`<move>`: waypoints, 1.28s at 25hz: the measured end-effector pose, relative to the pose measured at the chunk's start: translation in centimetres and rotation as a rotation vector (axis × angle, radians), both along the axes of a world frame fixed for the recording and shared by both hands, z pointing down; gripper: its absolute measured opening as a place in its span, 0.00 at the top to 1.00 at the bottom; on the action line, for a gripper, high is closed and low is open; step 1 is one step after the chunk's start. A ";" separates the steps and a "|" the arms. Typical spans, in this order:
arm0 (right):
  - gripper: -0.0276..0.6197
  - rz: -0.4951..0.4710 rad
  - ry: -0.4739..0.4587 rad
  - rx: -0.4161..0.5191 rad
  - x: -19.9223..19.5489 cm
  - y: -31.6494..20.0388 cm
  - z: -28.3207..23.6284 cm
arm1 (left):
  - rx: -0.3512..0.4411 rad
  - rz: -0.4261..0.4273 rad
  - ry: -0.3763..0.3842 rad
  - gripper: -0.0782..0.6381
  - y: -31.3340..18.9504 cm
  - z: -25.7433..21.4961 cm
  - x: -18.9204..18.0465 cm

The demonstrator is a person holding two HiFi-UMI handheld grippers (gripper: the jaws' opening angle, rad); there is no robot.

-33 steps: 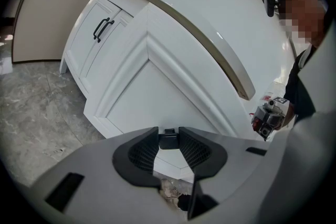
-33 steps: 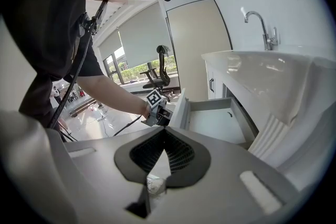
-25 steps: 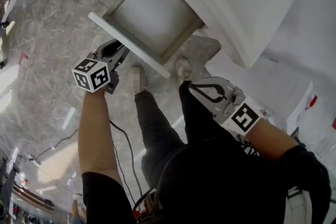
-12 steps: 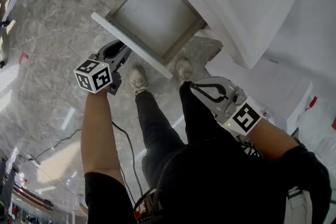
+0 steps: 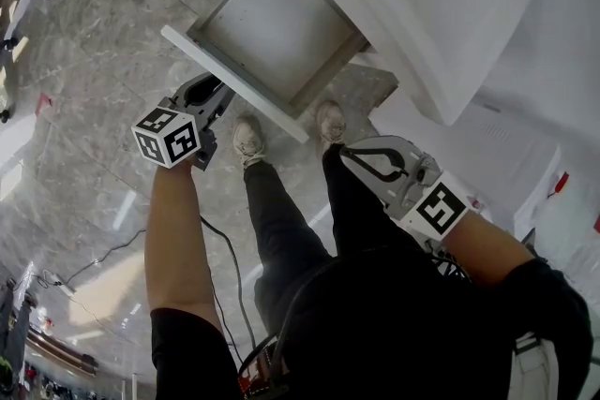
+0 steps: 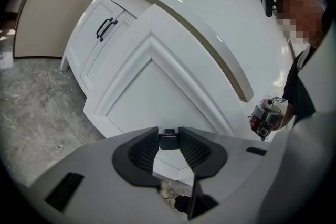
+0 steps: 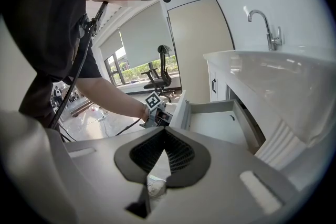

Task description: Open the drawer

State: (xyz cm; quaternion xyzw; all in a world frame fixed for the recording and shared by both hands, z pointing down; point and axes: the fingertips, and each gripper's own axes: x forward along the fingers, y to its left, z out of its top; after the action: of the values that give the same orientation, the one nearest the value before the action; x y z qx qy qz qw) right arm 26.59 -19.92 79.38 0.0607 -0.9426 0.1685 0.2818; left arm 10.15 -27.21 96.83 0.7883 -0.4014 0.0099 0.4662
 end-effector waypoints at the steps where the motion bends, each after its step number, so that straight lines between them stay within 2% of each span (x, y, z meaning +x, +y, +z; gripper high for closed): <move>1: 0.96 -0.002 0.001 -0.002 0.0 0.0 0.0 | -0.006 -0.001 -0.007 0.72 0.0 0.0 0.0; 7: 0.96 -0.015 -0.011 -0.003 -0.6 0.1 -0.6 | -0.038 -0.011 -0.081 0.72 0.0 -0.2 0.1; 10: 0.96 -0.008 -0.013 0.001 -0.7 -0.3 -1.2 | -0.038 -0.005 -0.100 0.69 0.3 -0.5 0.2; 15: 0.96 -0.004 -0.018 0.013 -0.7 -0.8 -2.1 | -0.032 -0.004 -0.106 0.63 0.9 -1.3 0.2; 22: 0.96 0.014 -0.043 0.014 -1.2 -1.4 -3.4 | -0.030 0.015 -0.098 0.63 2.3 -2.9 -0.1; 32: 0.96 0.069 -0.128 0.083 -1.4 -4.6 -10.2 | 0.035 -0.038 -0.115 0.63 2.9 -11.4 -2.2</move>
State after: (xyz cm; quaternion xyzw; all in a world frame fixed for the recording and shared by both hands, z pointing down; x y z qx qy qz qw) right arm 25.23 -24.53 69.13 0.0938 -0.9623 0.1421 0.2123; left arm 7.97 -24.32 85.39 0.7867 -0.4423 0.0392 0.4288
